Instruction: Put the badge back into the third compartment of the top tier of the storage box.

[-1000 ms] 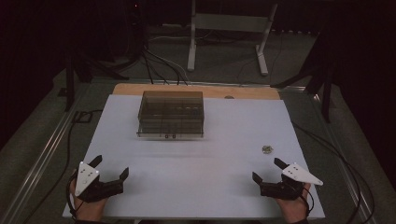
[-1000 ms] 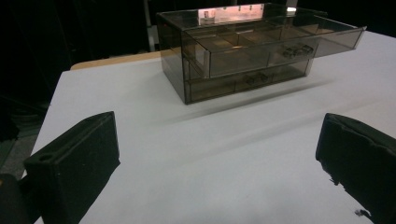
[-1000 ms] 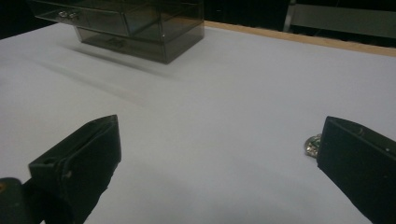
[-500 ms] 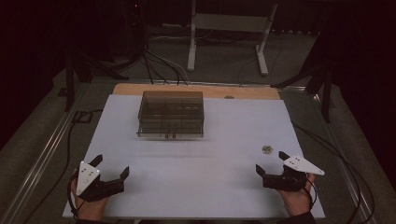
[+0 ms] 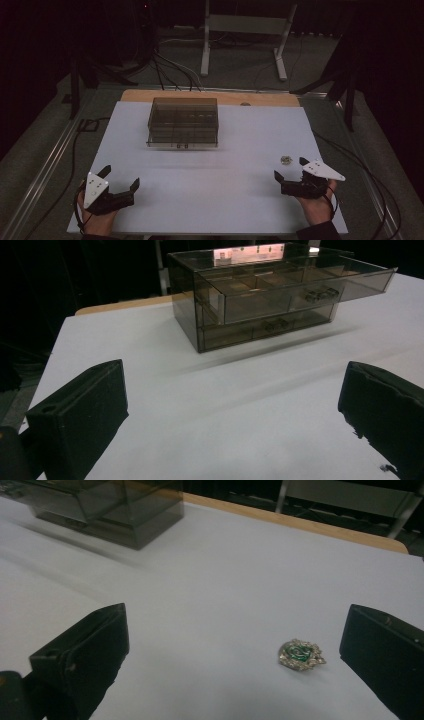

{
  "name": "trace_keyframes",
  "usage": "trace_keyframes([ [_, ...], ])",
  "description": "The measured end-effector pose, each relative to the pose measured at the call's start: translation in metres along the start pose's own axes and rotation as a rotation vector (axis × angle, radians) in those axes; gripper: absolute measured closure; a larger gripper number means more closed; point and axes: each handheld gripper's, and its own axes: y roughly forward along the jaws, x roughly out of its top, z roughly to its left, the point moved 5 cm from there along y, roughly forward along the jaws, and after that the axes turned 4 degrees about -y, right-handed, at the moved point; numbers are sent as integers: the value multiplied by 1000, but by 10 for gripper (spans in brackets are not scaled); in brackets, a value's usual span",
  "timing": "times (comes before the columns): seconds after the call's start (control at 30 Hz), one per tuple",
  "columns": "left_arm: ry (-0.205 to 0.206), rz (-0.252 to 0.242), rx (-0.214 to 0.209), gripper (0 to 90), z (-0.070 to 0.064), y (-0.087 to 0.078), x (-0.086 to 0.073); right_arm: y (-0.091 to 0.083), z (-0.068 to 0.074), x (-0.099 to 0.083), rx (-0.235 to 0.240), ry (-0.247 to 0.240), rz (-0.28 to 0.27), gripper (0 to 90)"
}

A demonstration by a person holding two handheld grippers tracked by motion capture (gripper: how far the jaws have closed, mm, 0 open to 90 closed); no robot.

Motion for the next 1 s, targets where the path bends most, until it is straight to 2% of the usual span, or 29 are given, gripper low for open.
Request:
trace_keyframes([
  [0.73, 13, 3, -1, 4, -2, 2, -1, 15, -28, 3, -53, 23, 14, 0],
  [1.0, 19, 3, -3, 4, -3, 2, -1, 22, -41, 2, -73, 45, 42, 0],
])
